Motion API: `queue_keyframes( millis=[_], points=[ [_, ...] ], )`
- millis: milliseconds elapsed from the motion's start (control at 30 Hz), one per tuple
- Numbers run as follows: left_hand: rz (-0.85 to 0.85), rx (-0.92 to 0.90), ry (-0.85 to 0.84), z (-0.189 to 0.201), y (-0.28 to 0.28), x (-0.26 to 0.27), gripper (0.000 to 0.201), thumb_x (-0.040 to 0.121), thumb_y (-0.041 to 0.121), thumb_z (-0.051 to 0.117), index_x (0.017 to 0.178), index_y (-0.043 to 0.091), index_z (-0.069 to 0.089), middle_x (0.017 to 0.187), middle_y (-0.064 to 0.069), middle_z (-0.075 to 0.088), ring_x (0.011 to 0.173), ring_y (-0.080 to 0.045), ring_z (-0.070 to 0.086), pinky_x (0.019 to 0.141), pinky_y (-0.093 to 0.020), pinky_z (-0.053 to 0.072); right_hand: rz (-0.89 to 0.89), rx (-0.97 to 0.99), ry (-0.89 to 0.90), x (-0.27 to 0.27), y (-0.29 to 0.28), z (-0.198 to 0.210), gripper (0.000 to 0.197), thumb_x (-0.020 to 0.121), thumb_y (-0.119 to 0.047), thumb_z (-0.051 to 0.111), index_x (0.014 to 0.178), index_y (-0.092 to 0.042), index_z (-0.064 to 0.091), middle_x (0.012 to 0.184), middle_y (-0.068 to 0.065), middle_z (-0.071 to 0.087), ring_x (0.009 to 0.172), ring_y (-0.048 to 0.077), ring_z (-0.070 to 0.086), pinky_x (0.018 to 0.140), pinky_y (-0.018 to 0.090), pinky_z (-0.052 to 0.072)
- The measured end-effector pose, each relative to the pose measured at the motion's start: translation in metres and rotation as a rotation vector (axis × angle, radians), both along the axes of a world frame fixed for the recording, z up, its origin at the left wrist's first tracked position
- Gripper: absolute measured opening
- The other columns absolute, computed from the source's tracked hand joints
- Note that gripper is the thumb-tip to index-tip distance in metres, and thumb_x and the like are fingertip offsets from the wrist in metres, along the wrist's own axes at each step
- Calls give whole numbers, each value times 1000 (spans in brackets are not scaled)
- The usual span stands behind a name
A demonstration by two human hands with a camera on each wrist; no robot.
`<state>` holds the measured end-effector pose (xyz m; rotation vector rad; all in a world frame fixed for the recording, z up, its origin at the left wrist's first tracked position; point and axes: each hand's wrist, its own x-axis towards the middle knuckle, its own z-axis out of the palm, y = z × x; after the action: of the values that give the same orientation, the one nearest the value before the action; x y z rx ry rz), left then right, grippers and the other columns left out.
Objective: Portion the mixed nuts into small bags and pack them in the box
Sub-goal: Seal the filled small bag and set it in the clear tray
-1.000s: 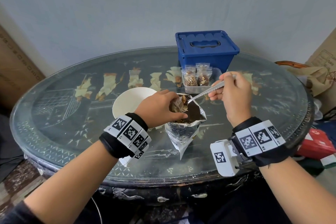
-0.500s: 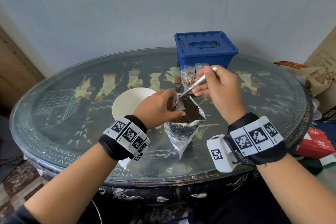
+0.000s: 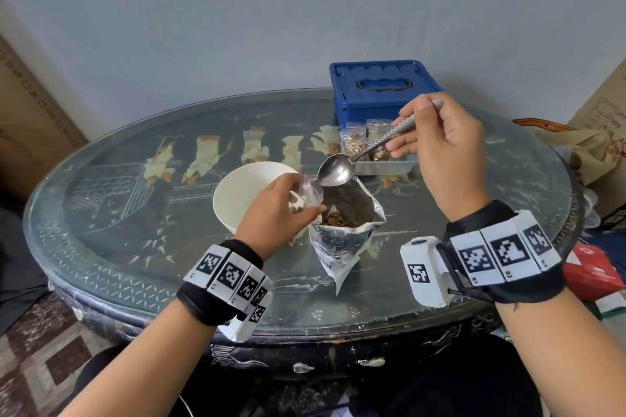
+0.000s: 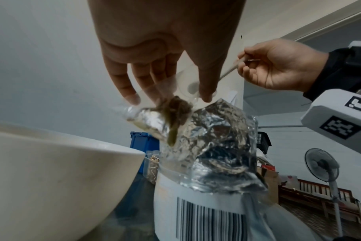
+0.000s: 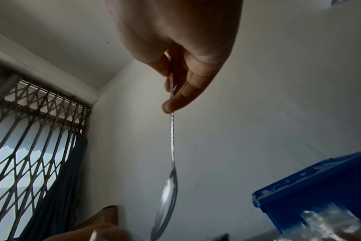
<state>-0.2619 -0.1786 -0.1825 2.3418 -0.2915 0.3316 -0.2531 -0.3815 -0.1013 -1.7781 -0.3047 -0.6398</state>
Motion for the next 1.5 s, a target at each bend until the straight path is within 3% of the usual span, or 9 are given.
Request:
queue_keyframes(
  millis=[300,367,433,567,767,967,1233,1333,1500],
  points=[
    [81,-114,71,-14,-2,-18,50,78,34,71,116,8,53,100,6,53,85,-8,48,65,-9,33,-7,-345,-10,3,1,-67,23,96,-13,43,86,-6,62,73,9,67,67,6,64,59,23,52],
    [81,-127,79,-16,-4,-20,50,78,35,71,117,9,52,101,7,54,86,-9,49,65,-11,34,48,-436,-88,1,5,-79,28,94,-18,42,88,-2,64,76,8,67,69,11,65,66,25,51],
    [76,-138,85,-17,-5,-21,51,78,36,70,117,10,52,102,6,55,87,-8,50,65,-9,36,89,-505,-140,0,8,-88,29,92,-18,42,89,-1,65,80,9,66,74,16,62,73,17,45],
    [64,-140,105,-19,-7,-23,50,79,37,69,118,11,52,109,2,58,91,-9,50,69,-14,36,148,-582,-117,-2,10,-100,29,92,-18,41,90,-2,66,87,7,65,75,16,60,71,16,43],
    [70,-162,126,-24,-9,-23,50,79,38,68,118,11,52,111,2,59,92,-9,51,66,-10,36,78,-516,-66,0,10,-102,36,92,-25,36,82,-3,62,72,7,63,61,21,63,59,27,45],
    [72,-183,140,-26,-10,-24,50,80,38,67,120,12,52,112,1,59,96,-11,53,71,-14,37,-25,-387,85,3,12,-98,25,97,-10,43,79,-4,59,57,-5,55,56,-5,57,60,19,45],
    [67,-174,139,-26,-11,-24,49,80,37,67,119,12,52,113,1,59,98,-11,53,76,-17,37,-127,-193,232,7,16,-91,34,100,-16,36,70,-12,52,53,-4,53,45,1,55,56,29,49],
    [68,-173,137,-26,-10,-24,48,81,37,67,120,12,52,113,1,59,98,-11,53,76,-17,38,-146,-108,285,10,15,-86,37,100,-14,35,65,-18,49,52,0,53,41,3,53,52,26,48],
    [59,-182,143,-25,-9,-24,49,80,37,67,120,12,52,112,2,59,98,-12,54,76,-18,39,-166,-9,359,15,9,-82,36,101,-18,34,69,-12,52,58,6,57,39,7,52,43,19,44]
  ],
)
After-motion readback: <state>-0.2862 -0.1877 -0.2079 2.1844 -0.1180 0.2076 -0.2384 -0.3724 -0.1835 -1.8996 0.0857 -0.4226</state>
